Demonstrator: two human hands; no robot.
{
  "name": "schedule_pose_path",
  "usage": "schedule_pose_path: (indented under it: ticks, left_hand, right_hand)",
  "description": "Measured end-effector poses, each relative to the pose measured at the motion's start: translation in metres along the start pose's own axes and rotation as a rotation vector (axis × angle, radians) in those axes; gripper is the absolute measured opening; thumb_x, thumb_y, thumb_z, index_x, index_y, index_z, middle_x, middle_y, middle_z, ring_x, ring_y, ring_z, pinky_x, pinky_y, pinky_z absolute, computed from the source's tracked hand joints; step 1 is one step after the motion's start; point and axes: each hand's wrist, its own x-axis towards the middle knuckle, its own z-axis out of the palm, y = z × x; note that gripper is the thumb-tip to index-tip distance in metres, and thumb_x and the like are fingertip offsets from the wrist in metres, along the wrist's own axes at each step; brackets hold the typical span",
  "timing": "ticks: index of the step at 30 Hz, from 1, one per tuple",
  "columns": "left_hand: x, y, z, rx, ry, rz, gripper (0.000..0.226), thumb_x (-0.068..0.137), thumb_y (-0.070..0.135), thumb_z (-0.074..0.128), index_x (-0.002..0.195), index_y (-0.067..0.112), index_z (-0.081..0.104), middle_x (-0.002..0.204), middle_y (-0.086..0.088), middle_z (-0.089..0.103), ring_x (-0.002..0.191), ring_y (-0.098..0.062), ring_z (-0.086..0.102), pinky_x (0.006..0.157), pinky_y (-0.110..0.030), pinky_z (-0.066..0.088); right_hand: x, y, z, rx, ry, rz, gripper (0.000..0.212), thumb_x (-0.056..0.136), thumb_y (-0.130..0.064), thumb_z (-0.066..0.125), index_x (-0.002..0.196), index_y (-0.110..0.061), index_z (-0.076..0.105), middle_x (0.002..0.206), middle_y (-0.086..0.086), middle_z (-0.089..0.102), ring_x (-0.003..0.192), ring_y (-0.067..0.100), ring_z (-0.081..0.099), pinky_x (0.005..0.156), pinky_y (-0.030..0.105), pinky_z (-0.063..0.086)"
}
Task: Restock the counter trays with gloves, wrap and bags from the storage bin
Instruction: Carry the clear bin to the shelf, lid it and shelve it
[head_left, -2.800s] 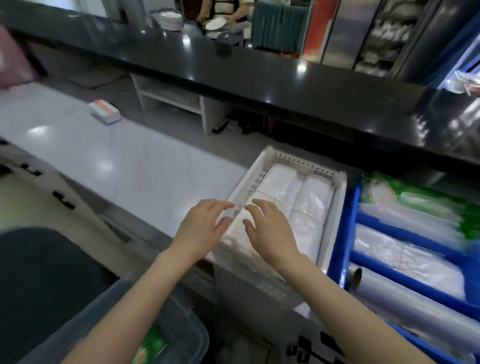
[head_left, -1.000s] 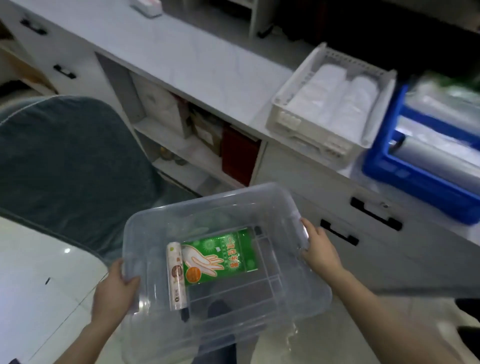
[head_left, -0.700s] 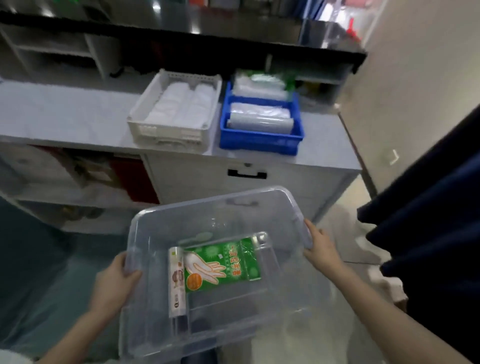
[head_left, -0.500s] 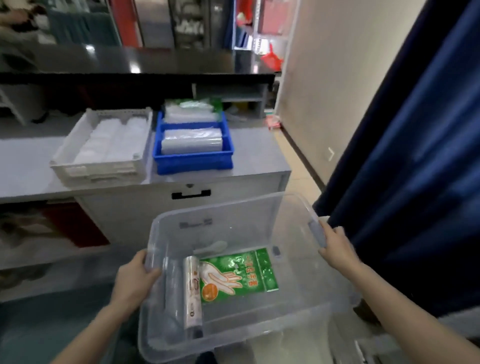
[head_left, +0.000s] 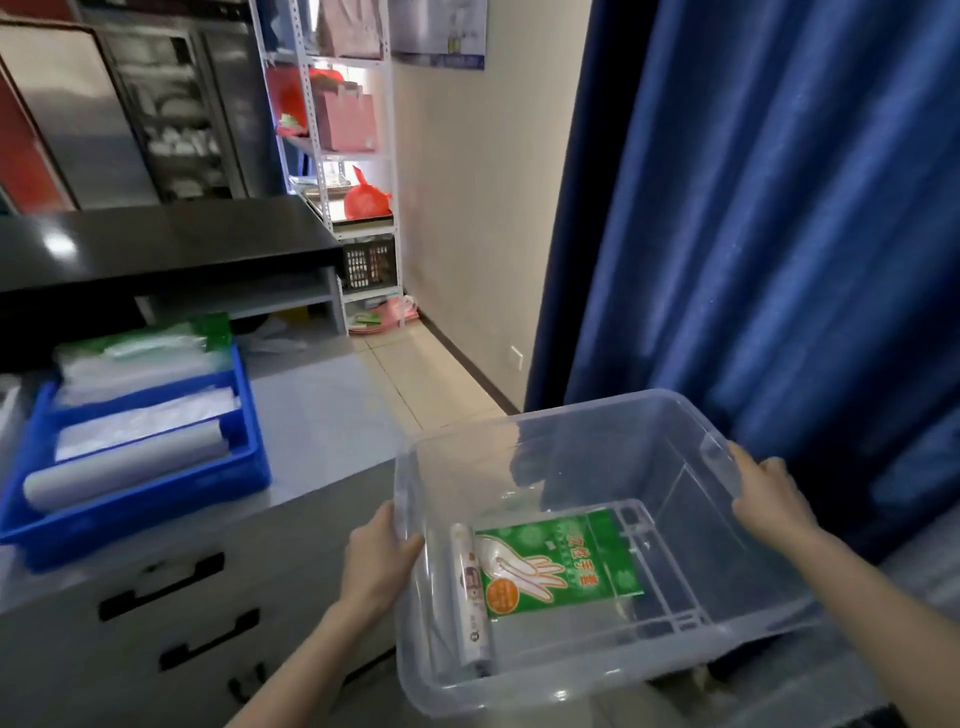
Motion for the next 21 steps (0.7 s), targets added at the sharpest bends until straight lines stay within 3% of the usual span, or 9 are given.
schedule_pose_path:
  ticks: [6,11,16,21]
  left_hand:
    - [0.086,0.052,0.041,0.048,0.007,0.046,0.046,0.077,0.026,0.068,0.122,0.017,0.060,0.075,0.000,0.063,0.068,-0.017,0.058,0.063,-0.027,0.040]
    - [0.161,0.078,0.064,0.094,0.079,0.046,0.044,0.081,0.026,0.069,0.121,0.011,0.061,0.078,-0.006,0.066,0.065,-0.016,0.056,0.061,-0.029,0.042]
    - [0.231,0.077,0.081,0.219,0.165,-0.051,0.043,0.081,0.024,0.068,0.122,0.012,0.060,0.087,-0.018,0.071,0.084,-0.038,0.065,0.064,-0.033,0.038]
    - [0.295,0.064,0.096,0.310,0.234,-0.170,0.038,0.085,0.025,0.066,0.117,0.005,0.060,0.093,-0.026,0.070,0.090,-0.043,0.065,0.065,-0.037,0.038]
  right_hand:
    - [0.080,0.019,-0.014,0.025,0.052,0.042,0.071,0.081,-0.007,0.045,0.143,-0.037,0.026,0.096,0.012,0.036,0.095,0.041,0.051,0.084,0.042,0.045]
    - [0.171,0.005,-0.004,0.048,0.047,0.010,0.073,0.082,-0.004,0.043,0.146,-0.035,0.024,0.110,0.021,0.044,0.103,0.043,0.050,0.092,0.043,0.044]
    - [0.272,-0.038,0.017,0.126,0.007,-0.114,0.068,0.083,-0.011,0.041,0.143,-0.038,0.025,0.109,0.017,0.043,0.099,0.038,0.050,0.089,0.042,0.045]
    - [0.365,-0.092,0.032,0.121,-0.041,-0.183,0.072,0.085,-0.011,0.043,0.146,-0.037,0.015,0.124,0.017,0.040,0.109,0.039,0.049,0.090,0.042,0.042]
